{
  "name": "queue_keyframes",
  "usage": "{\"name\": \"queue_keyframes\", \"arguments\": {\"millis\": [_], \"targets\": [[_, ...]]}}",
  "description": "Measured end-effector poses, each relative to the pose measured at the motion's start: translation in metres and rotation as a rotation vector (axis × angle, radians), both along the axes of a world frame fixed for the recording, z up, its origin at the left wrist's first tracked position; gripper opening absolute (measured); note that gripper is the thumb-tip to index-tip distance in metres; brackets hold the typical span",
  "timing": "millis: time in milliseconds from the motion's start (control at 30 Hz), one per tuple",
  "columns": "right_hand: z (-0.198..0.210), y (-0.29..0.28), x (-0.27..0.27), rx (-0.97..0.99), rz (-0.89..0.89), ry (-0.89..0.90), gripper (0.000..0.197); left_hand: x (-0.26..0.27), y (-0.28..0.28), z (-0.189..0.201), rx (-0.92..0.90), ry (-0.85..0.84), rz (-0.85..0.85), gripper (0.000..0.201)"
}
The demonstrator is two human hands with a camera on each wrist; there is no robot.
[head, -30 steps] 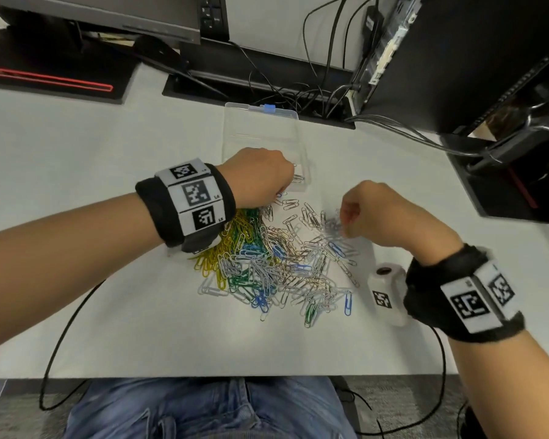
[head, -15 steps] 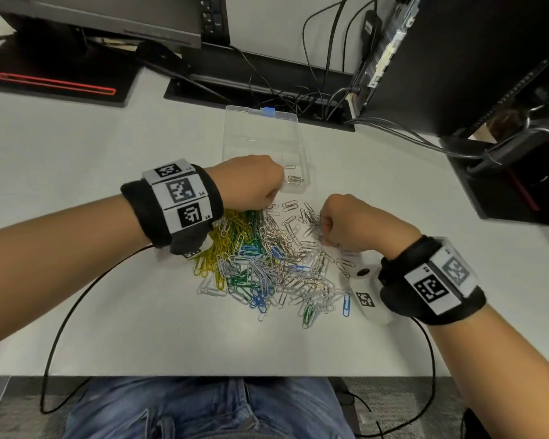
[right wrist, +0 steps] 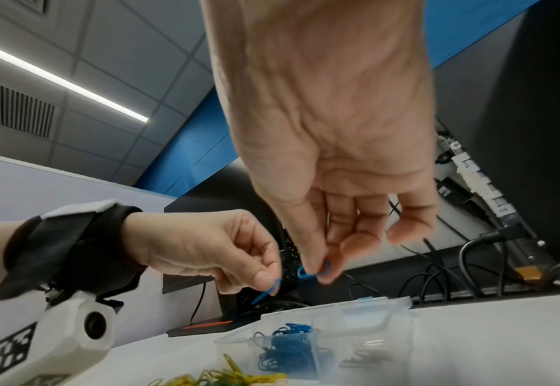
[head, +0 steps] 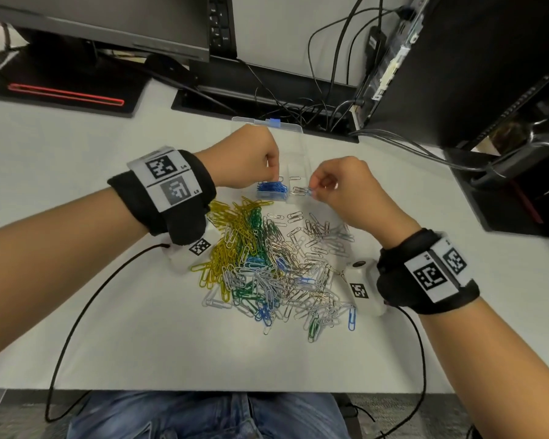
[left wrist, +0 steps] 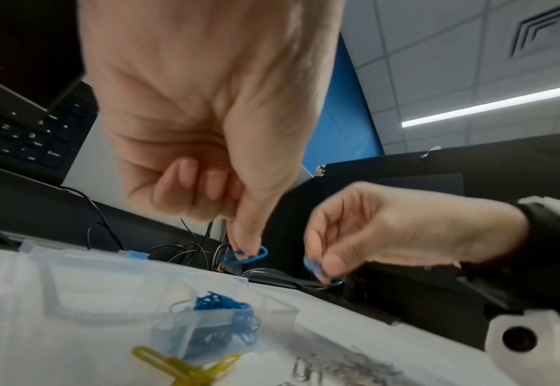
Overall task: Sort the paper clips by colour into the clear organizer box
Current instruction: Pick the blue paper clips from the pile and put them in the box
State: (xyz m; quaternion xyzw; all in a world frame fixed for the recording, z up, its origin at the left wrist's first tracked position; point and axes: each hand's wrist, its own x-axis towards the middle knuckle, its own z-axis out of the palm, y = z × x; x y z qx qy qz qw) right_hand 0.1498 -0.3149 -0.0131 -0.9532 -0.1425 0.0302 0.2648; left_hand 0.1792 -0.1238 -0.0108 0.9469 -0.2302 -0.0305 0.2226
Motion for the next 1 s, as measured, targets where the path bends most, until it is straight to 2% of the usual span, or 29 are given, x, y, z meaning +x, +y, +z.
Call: {"name": "queue_keyframes", "arguments": {"millis": [200, 367, 467, 633, 767, 867, 933, 1000], "targets": [[-0.003, 0.028, 0.024, 0.06, 0.046, -0.089, 0.012, 0.01, -0.001, -0.003, 0.044, -0.036, 0.071, 0.011], [-0.011, 0.043, 0.034, -0.148, 0.163, -0.103, 0.009, 0.015, 0.024, -0.001, 0.046, -0.057, 0.215, 0.017], [-0.013, 0.042, 0.032, -0.287, 0.202, -0.083, 0.018, 0.015, 0.037, -0.005, 0.067, 0.006, 0.25, 0.021], [-0.011, 0.034, 0.028, -0.293, 0.193, -0.093, 0.029, 0.006, 0.045, -0.012, 0.075, 0.022, 0.213, 0.019], [-0.012, 0.035, 0.024, -0.328, 0.194, -0.033, 0.036, -0.005, 0.042, -0.009, 0.052, 0.019, 0.115, 0.017], [-0.007, 0.036, 0.017, -0.32, 0.207, 0.007, 0.04, -0.021, 0.034, -0.004, 0.057, 0.046, -0.089, 0.021], [0.004, 0.03, 0.007, -0.254, 0.17, 0.012, 0.042, -0.036, 0.025, -0.002, 0.094, 0.1, -0.237, 0.032], [0.013, 0.015, -0.009, -0.218, 0.119, 0.095, 0.06, -0.051, 0.018, -0.005, 0.201, 0.137, -0.382, 0.053]]}}
